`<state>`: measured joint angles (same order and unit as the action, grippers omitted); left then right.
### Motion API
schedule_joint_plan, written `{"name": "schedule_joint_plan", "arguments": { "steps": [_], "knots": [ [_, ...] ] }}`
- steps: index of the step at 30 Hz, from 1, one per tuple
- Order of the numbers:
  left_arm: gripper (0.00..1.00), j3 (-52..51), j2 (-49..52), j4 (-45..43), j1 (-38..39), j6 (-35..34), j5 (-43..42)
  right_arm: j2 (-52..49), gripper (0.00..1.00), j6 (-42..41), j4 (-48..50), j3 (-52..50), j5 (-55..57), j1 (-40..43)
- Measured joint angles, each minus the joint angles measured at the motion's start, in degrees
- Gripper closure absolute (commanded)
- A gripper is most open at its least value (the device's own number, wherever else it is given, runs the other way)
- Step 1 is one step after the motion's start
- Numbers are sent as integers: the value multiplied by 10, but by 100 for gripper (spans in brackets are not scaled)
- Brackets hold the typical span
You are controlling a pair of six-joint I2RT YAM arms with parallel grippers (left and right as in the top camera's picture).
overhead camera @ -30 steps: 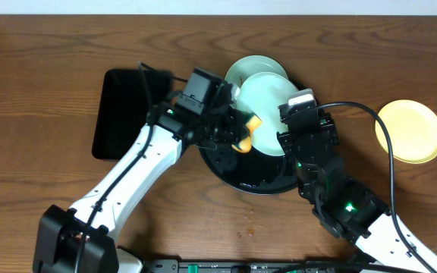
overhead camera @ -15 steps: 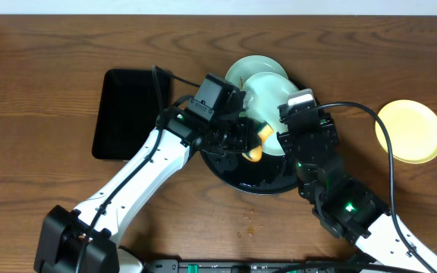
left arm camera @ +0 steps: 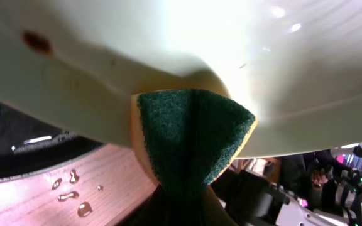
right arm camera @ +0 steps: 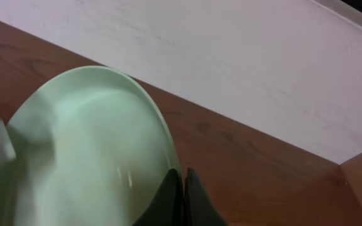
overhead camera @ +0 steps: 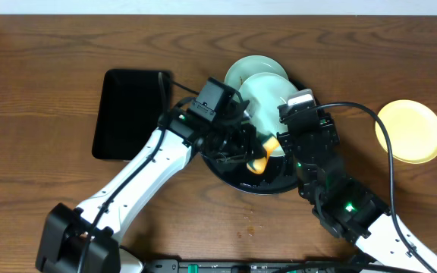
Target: Clean dirty plates on tray and stack at the side
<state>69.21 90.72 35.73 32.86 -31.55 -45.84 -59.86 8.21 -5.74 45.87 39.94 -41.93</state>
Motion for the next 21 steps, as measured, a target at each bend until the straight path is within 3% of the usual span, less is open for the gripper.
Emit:
{"name": "schedule_joint_plan", "arguments": {
  "steps": [21],
  "knots": [
    [92, -4, 28, -12, 7, 0, 88, 0, 99, 0, -7, 0, 0, 0]
  ]
}}
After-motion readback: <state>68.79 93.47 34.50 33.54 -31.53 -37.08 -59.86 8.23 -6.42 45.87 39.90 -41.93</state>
